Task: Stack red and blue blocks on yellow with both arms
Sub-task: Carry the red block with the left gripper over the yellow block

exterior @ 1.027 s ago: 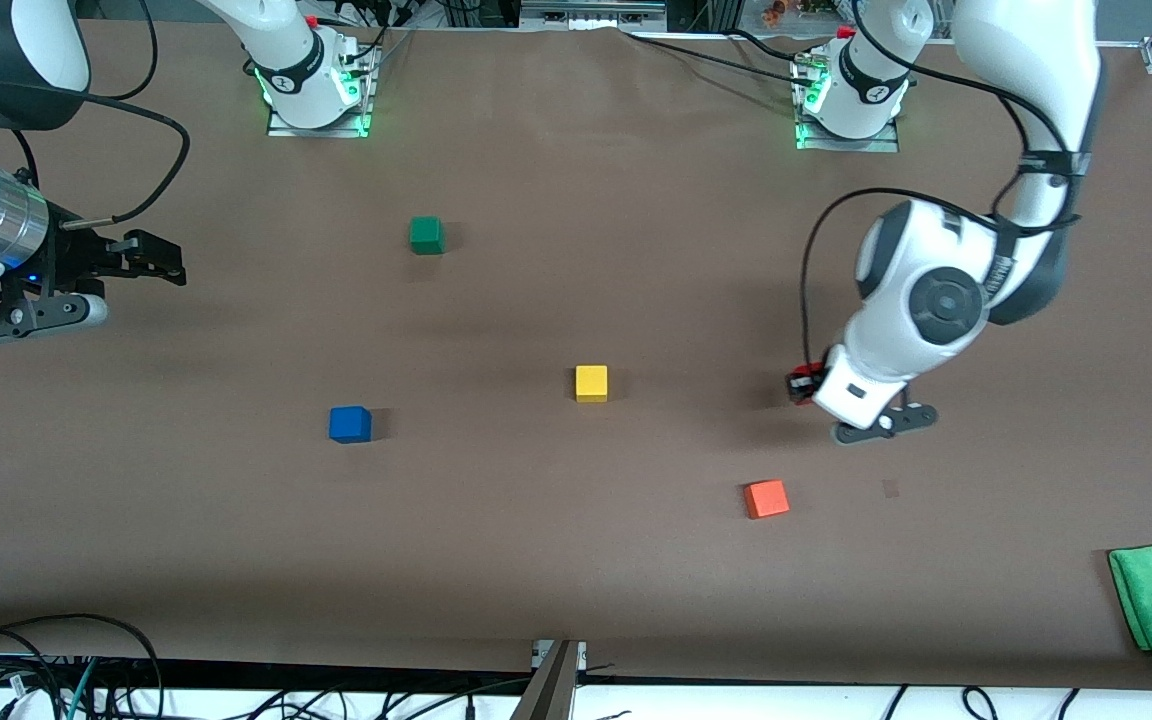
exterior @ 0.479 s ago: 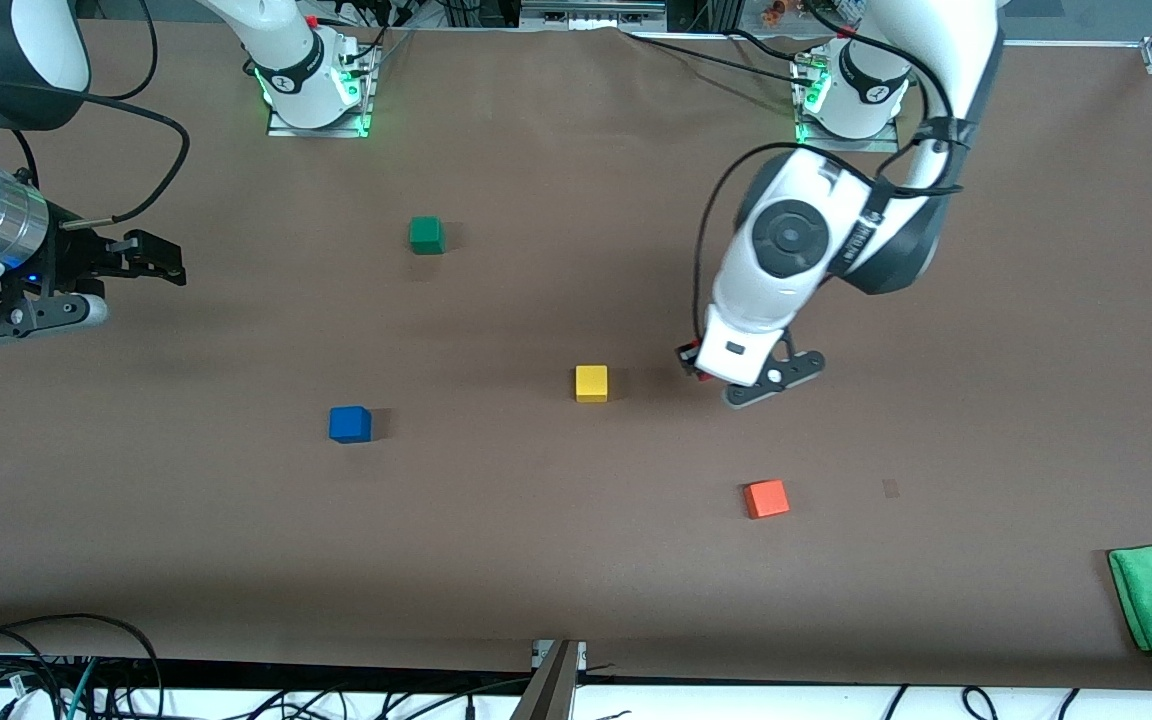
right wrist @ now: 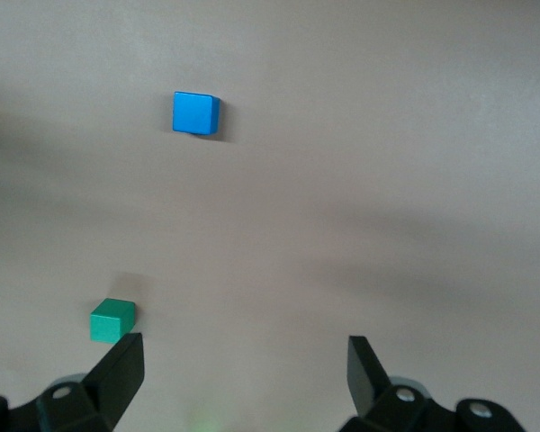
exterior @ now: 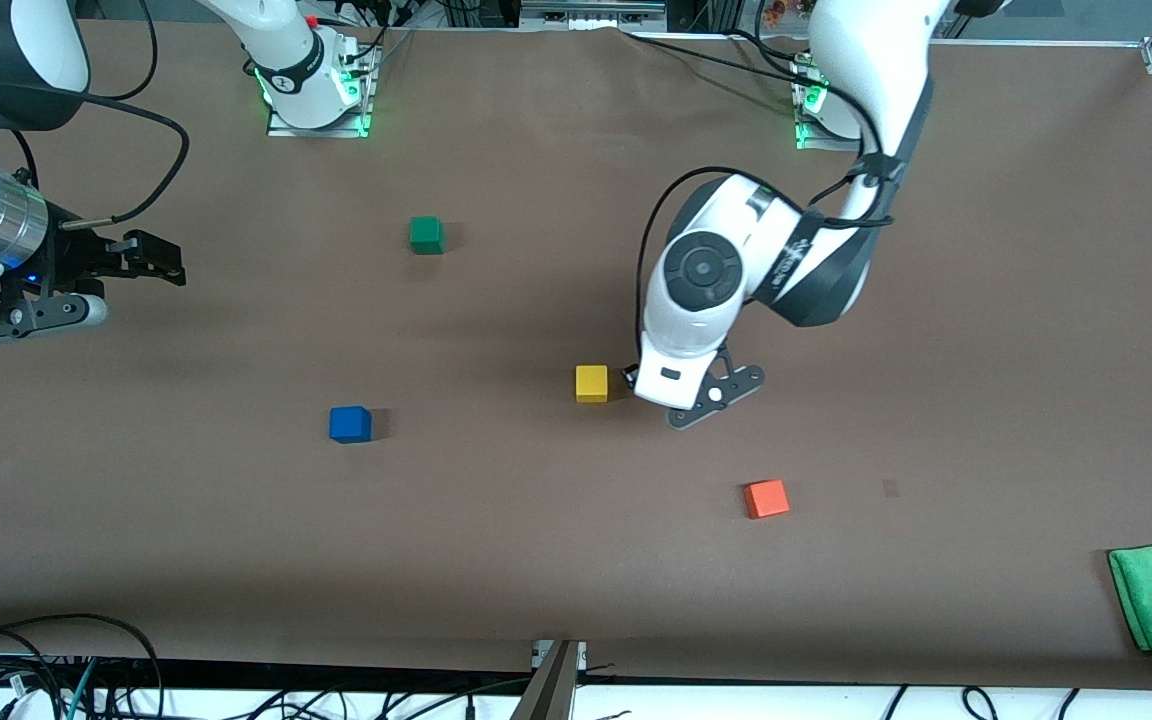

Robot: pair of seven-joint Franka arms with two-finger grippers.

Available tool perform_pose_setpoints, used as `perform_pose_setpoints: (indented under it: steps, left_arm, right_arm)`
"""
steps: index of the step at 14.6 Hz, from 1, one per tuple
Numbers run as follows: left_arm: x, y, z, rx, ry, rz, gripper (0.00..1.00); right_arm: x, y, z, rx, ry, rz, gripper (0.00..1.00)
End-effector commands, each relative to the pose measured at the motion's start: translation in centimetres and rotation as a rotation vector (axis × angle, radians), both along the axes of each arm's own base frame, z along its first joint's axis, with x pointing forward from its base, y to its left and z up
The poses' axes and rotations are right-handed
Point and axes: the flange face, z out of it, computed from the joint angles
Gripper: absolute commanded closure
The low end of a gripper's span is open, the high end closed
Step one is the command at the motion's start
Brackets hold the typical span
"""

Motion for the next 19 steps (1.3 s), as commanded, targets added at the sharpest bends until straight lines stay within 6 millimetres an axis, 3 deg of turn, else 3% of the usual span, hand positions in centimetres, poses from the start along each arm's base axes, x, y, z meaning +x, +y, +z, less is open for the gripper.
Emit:
perform_pose_setpoints:
  steps: [1, 5, 8, 11, 15, 19]
  left_arm:
    - [-0.9, -2.7, -0.3, 0.056, -0.032, 0.032, 1.0]
    - [-3.5, -6.4, 0.3, 0.052, -0.048, 0.051, 1.0]
    - [-3.9, -7.6, 0.0, 0.033, -0.068, 0.037, 1.0]
    - [-3.8, -8.8, -2.6, 0.011, -0.099, 0.041, 1.0]
    - [-2.8, -8.4, -4.8, 0.005, -0.127, 0.067, 1.0]
    - [-2.4, -8.0, -4.9, 0.008, -0.138, 0.079, 1.0]
  right_arm:
    - [0.3, -0.4, 0.5, 0.011, 0.0, 0.014, 0.0]
    - [0.3, -0.6, 0.5, 0.011, -0.001, 0.009, 0.0]
    - [0.3, -0.9, 0.5, 0.011, 0.0, 0.008, 0.0]
    - [0.3, -0.9, 0.5, 0.011, 0.0, 0.006, 0.0]
    - [0.4, -0.9, 0.5, 0.008, -0.001, -0.004, 0.0]
    - [0.5, -1.4, 0.5, 0.008, -0.009, -0.012, 0.0]
